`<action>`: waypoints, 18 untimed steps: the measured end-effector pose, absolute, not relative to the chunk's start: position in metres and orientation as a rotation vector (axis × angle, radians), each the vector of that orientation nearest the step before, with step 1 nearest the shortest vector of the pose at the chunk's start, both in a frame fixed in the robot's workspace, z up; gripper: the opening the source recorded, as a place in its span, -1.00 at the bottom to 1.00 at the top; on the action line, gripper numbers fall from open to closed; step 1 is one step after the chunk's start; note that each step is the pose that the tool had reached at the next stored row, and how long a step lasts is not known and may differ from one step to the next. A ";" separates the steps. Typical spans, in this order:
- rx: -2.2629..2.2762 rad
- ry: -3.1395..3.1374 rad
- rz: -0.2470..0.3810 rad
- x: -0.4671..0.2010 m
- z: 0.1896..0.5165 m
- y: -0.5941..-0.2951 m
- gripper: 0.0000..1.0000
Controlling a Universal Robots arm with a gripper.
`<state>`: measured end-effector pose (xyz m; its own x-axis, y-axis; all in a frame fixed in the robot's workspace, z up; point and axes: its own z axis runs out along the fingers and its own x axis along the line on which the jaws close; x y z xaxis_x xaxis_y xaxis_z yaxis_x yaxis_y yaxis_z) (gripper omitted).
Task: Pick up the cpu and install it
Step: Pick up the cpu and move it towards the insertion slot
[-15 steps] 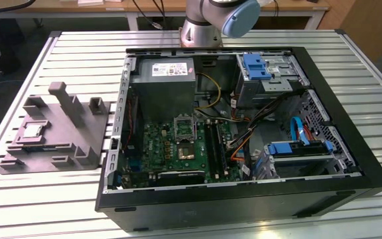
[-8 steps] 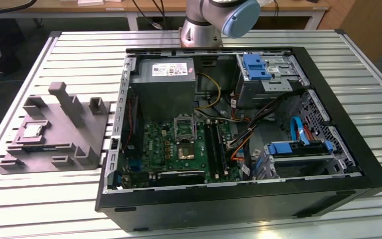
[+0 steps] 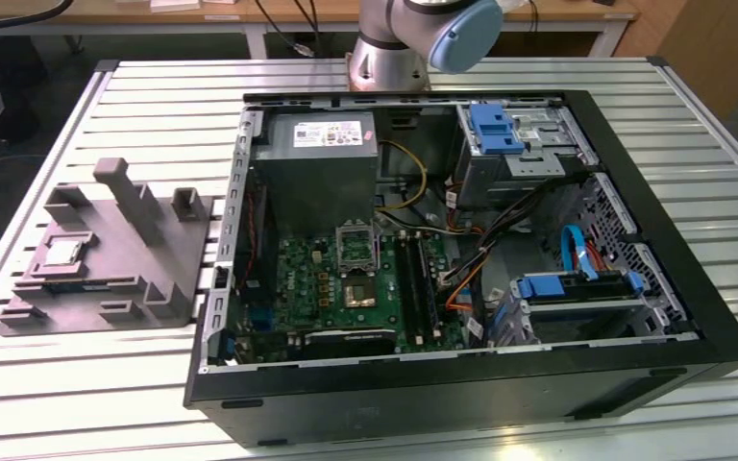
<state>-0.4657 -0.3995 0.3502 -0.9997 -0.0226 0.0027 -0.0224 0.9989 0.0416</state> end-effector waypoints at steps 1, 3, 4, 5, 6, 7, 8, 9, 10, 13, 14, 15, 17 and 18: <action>0.035 -3.138 -0.065 -0.466 0.350 -0.400 -0.05; 0.035 -3.138 -0.065 -0.466 0.349 -0.400 -0.05; 0.035 -3.137 -0.065 -0.466 0.349 -0.400 -0.05; 0.035 -3.138 -0.065 -0.466 0.349 -0.400 -0.05; 0.035 -3.138 -0.065 -0.466 0.349 -0.400 -0.05; 0.035 -3.137 -0.065 -0.466 0.348 -0.400 -0.05; 0.035 -3.137 -0.065 -0.466 0.348 -0.400 -0.05; 0.035 -3.137 -0.065 -0.466 0.348 -0.400 -0.05; 0.035 -3.137 -0.065 -0.466 0.348 -0.400 -0.05; 0.035 -3.138 -0.065 -0.466 0.348 -0.400 -0.05; 0.035 -3.138 -0.065 -0.466 0.348 -0.400 -0.05; 0.035 -3.137 -0.065 -0.466 0.348 -0.400 -0.05; 0.036 -3.138 -0.065 -0.466 0.347 -0.400 -0.05; 0.036 -3.138 -0.066 -0.466 0.347 -0.400 -0.05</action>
<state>-0.4657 -0.4004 0.3470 -0.9997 -0.0227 0.0025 -0.0226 0.9989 0.0418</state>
